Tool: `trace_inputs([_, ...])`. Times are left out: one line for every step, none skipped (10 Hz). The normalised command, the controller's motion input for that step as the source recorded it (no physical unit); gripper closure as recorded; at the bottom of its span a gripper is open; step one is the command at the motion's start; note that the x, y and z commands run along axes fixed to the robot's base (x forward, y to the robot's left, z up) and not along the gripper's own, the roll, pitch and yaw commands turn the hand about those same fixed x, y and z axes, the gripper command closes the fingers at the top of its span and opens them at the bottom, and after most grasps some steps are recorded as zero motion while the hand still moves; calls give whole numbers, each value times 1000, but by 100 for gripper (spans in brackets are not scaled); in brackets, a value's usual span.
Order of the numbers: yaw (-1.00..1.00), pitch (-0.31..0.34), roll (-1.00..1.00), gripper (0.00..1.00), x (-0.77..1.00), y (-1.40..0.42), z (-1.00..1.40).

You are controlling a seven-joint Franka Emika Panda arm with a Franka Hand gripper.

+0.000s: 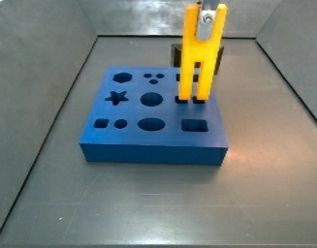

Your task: Insert the double-square object.

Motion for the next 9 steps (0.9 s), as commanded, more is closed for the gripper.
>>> trace_inputs([-60, -11, 0, 100, -23, 51, -51])
trace_inputs([-14, -16, 0, 100, -49, 3, -94])
trace_inputs([0, -49, 0, 100, -34, 0, -166])
trace_inputs([0, -34, 0, 100, 0, 0, -157])
trace_inputs([0, -26, 0, 100, 0, 0, -117])
trace_inputs([0, -20, 0, 100, 0, 0, -100])
trace_inputs([0, -34, 0, 100, 0, 0, -163])
trace_inputs([0, -49, 0, 100, -94, 120, -203])
trace_inputs([0, -40, 1, 100, -3, 71, -200])
